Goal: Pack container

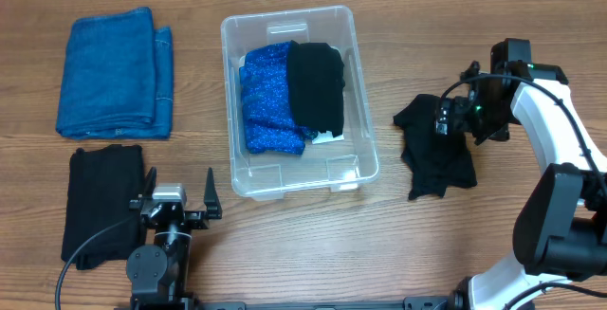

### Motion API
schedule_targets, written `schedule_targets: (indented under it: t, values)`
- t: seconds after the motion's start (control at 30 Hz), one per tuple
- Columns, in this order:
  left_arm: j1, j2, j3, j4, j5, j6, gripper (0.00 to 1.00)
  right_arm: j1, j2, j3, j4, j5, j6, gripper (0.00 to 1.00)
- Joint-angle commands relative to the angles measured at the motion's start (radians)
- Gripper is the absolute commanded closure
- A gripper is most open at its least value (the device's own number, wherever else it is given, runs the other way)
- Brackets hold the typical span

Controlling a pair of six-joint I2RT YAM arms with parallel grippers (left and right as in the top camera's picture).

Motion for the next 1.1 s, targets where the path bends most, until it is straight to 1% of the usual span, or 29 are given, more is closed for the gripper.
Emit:
schedule_targets:
  t: [0.0,0.43,0.8,0.87,0.9,0.93,0.97,1.07]
  values:
    - [0.006,-0.007,-0.003,0.0,0.0,0.019,0.0,0.003,-0.025,-0.004,0.001,-0.04,-0.179,0.0]
    - [0.006,-0.007,-0.003,0.0,0.0,0.019,0.0,0.019,-0.023,-0.006,0.006,-0.012,-0.18,0.0]
    - [0.006,-0.007,-0.003,0.0,0.0,0.019,0.0,0.049,0.018,-0.006,0.016,0.004,-0.171,0.0]
    - [0.006,-0.007,-0.003,0.0,0.0,0.019,0.0,0.049,0.019,-0.006,0.028,0.003,-0.137,0.05]
    - [0.006,-0.007,-0.003,0.0,0.0,0.019,0.0,0.049,0.019,-0.006,0.039,0.004,-0.117,0.09]
    - [0.006,-0.007,-0.003,0.0,0.0,0.019,0.0,0.049,0.019,-0.006,0.046,0.003,-0.114,0.17]
    - [0.006,-0.007,-0.003,0.0,0.0,0.018,0.0,0.049,0.019,-0.006,0.052,0.003,-0.101,0.21]
    - [0.006,-0.007,-0.003,0.0,0.0,0.019,0.0,0.05,0.019,-0.002,0.063,-0.006,-0.044,0.27]
